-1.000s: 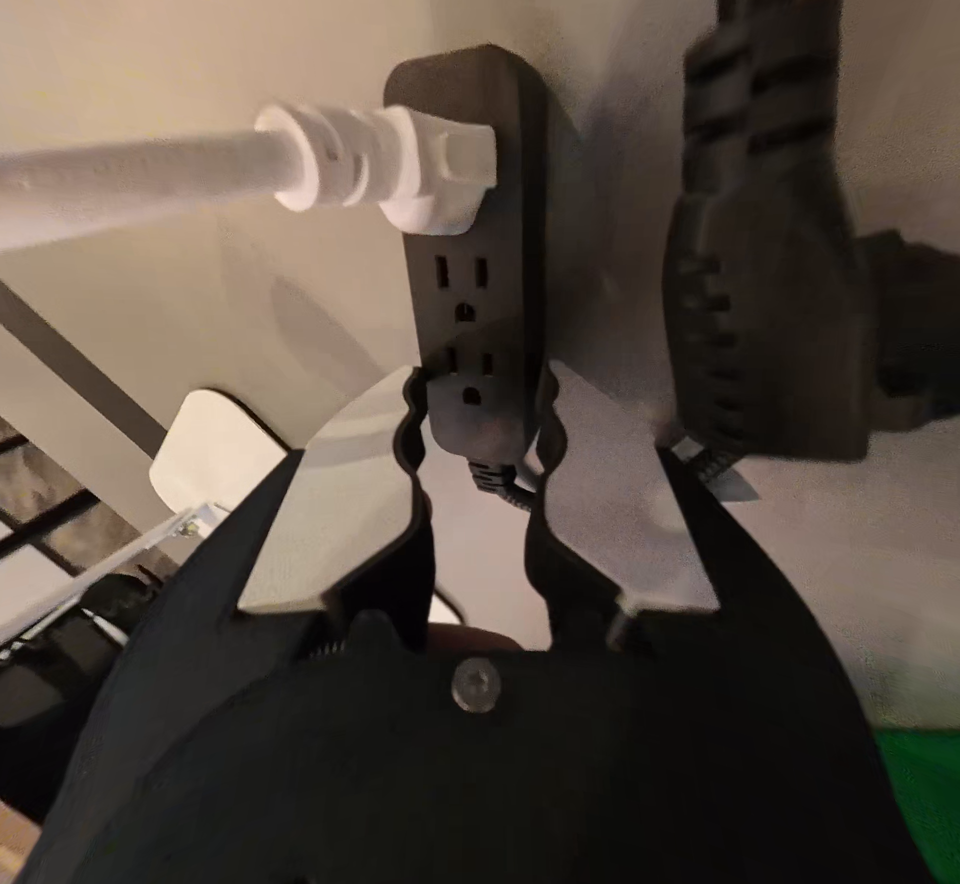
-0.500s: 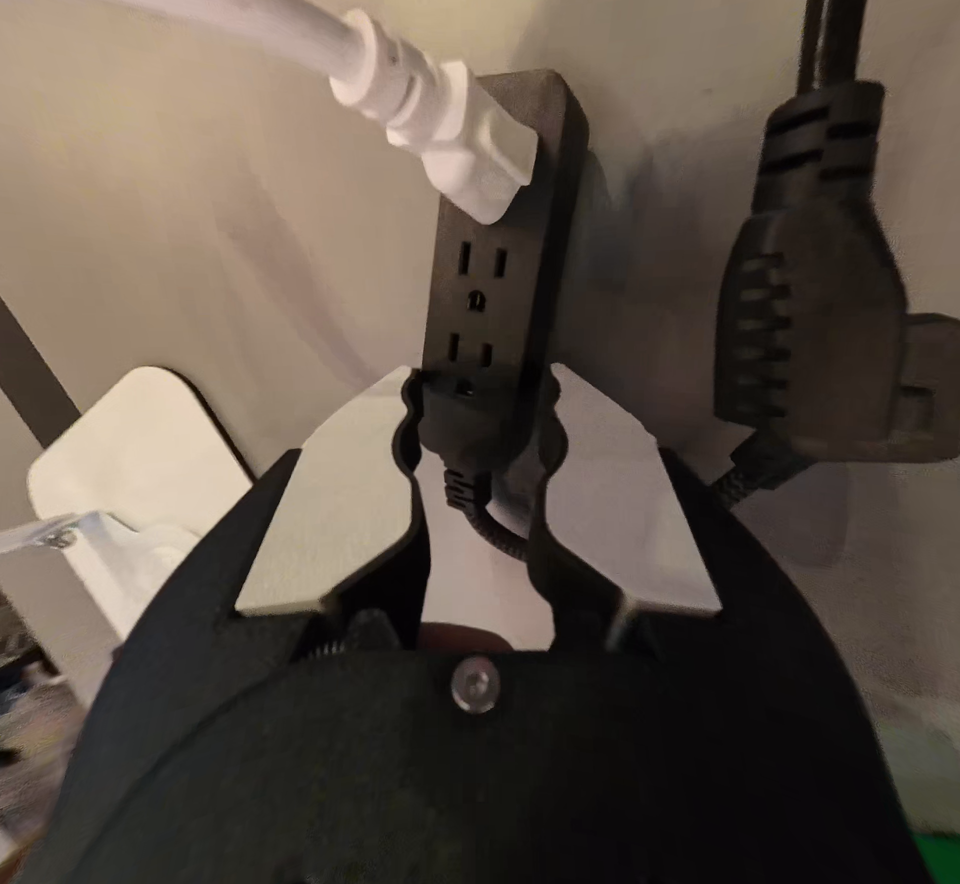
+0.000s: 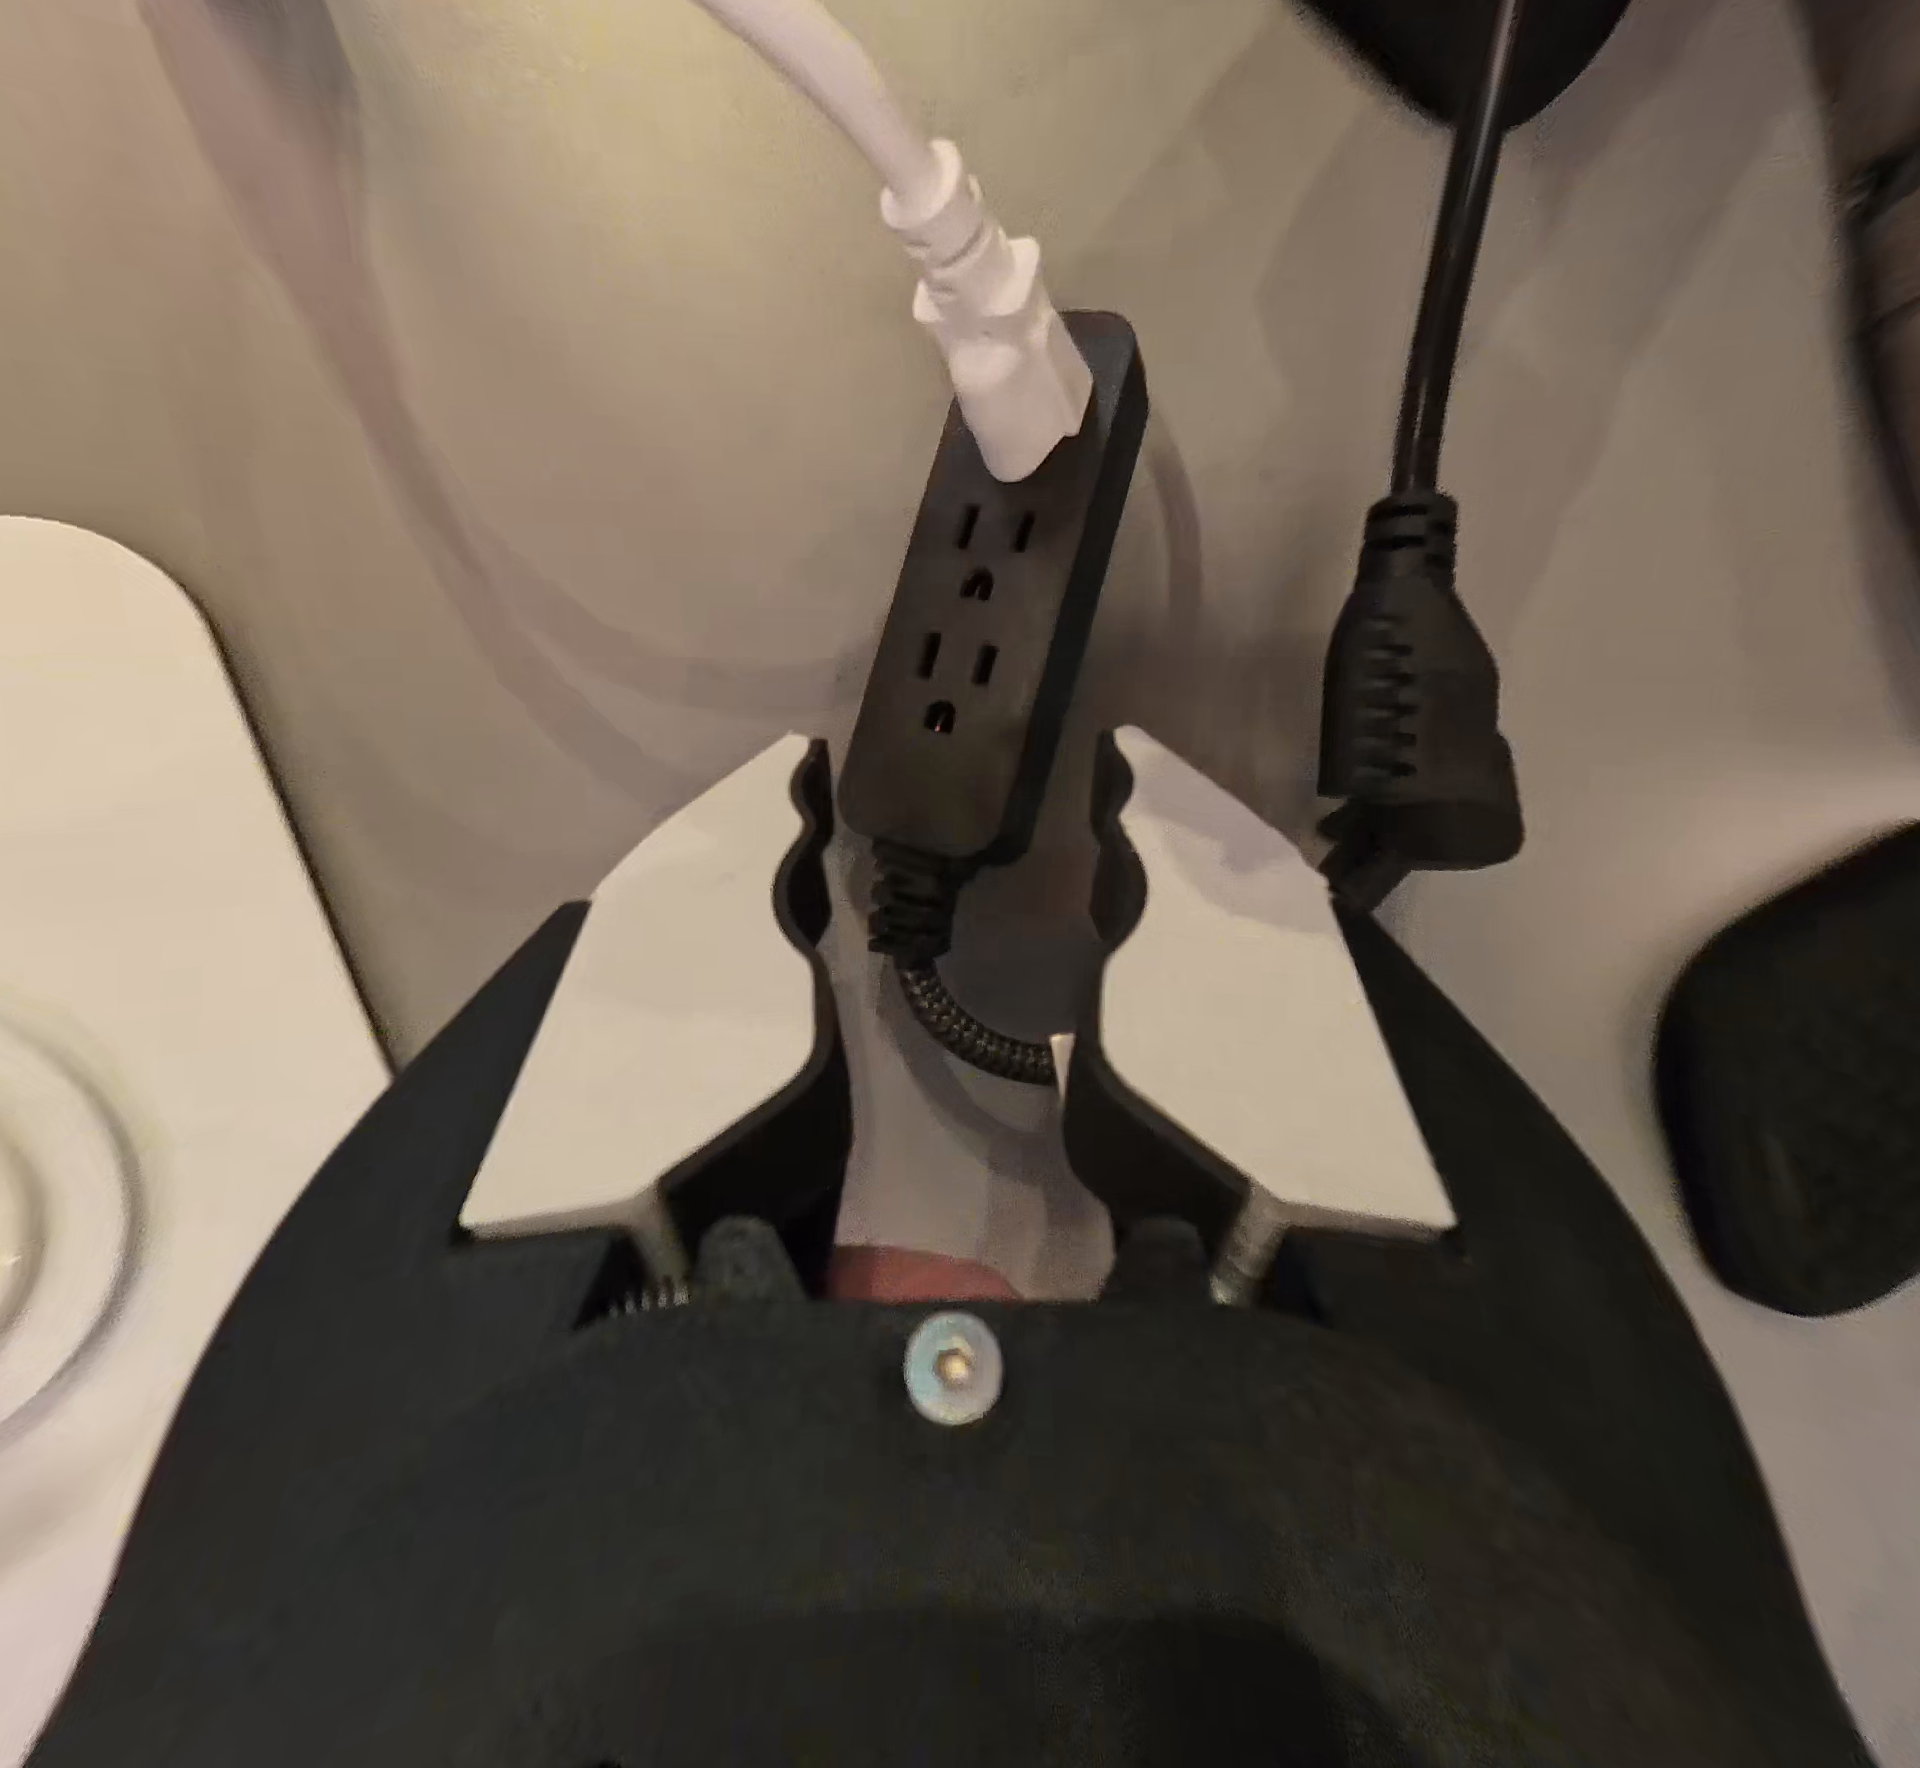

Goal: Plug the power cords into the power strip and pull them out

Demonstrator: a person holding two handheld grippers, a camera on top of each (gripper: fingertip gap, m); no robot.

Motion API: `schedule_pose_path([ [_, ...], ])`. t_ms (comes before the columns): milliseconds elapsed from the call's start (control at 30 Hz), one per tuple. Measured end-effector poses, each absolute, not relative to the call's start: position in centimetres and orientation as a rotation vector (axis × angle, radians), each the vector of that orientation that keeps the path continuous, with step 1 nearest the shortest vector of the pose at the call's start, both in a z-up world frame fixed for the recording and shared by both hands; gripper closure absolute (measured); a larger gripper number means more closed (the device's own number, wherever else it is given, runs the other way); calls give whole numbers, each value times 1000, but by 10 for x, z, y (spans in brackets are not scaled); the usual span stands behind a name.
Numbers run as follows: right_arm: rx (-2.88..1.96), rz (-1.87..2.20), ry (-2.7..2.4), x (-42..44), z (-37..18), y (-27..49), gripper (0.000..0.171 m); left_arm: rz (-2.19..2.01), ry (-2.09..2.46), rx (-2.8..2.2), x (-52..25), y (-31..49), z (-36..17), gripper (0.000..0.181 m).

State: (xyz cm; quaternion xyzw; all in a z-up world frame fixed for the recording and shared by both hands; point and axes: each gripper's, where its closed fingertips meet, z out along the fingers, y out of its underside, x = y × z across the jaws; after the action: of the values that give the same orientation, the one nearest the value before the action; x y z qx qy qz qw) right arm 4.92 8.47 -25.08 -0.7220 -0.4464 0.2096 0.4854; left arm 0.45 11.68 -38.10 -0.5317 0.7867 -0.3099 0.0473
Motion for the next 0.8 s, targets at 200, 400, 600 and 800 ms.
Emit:
schedule_pose_path([
  [200,-1754,547,-1077,52,-256,84,149,-927,2522,-1704,0,112,-413,134],
  [400,-1766,576,-1092,55,-262,82,149,-902,2573,-1603,3,106,-421,134],
  [600,-1821,572,-1169,47,-270,78,149,-603,2513,-1404,3,108,-426,134],
  [800,-1936,547,-1238,36,-283,77,149,-486,2362,-1325,7,108,-427,134],
])
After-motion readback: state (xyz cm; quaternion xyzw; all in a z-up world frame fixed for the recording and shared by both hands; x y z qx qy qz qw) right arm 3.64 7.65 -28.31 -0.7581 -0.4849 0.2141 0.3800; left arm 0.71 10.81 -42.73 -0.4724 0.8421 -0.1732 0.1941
